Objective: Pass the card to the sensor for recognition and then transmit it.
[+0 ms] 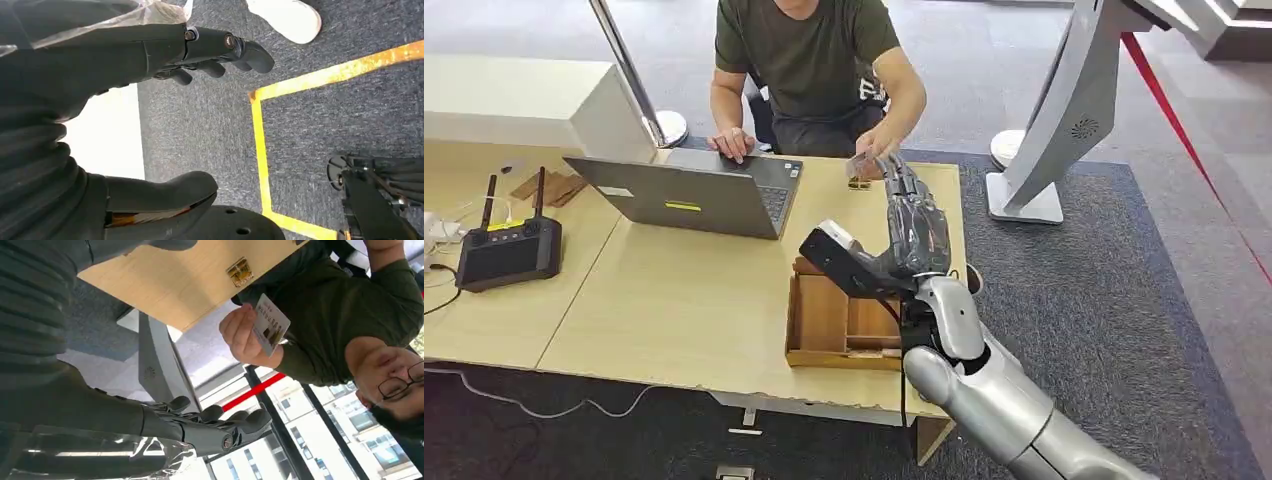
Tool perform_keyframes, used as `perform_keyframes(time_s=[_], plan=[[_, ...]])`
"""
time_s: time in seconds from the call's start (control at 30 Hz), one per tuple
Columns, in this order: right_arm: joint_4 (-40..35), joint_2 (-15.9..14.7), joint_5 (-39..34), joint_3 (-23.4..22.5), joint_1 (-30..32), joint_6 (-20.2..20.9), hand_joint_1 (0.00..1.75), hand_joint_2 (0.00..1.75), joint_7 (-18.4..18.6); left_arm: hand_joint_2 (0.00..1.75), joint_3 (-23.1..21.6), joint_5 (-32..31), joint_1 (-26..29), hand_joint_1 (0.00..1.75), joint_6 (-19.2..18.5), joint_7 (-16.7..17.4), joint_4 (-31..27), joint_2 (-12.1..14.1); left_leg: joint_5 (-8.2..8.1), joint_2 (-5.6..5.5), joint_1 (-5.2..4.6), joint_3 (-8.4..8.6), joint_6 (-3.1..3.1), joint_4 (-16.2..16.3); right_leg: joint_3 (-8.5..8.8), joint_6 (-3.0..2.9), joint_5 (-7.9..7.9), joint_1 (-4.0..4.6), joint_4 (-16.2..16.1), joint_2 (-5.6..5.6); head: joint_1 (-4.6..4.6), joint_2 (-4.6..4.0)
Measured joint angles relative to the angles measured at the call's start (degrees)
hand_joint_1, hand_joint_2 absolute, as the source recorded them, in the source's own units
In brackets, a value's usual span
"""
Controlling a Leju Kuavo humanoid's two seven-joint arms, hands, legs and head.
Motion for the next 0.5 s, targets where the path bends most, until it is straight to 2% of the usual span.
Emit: perform_keyframes(time_s=[0.23,0.33,0.4,0.5], plan=[[0.0,0.2,0.5,0.0,0.0,-0.2,0.00,1.75,0.0,1.75,0.0,0.0,0.0,0.00,0.0,0.0,0.0,-0.1,0.00,0.00,0.00,0.00,0.00,0.0,0.00,0.00,0.00,0.00,0.0,0.00,-0.02,0.00],[-0.9,0.0,7.4,0.1,0.4,0.1,0.00,1.75,-0.8,1.75,0.0,1.0,0.1,0.00,0.0,-1.1,0.0,-0.1,0.00,0.01,0.00,0.03,0.00,0.0,-0.02,0.00,0.00,0.00,0.0,0.00,-0.02,0.00],[-4.0,-0.6,12.7,0.1,2.1,2.2,0.00,1.75,0.7,1.75,0.0,1.6,0.6,0.00,-0.1,-2.2,0.0,-0.1,-0.01,0.00,0.00,0.03,-0.01,0.0,-0.01,-0.01,-0.01,0.00,0.0,0.00,-0.02,0.00],[-8.0,-1.8,15.2,0.1,4.3,3.7,0.00,1.75,1.7,1.75,0.0,2.0,1.2,0.00,-0.1,-2.7,0.0,-0.1,-0.03,0.01,0.00,0.00,-0.02,0.0,-0.04,-0.01,-0.01,0.00,0.0,0.02,0.00,0.00]])
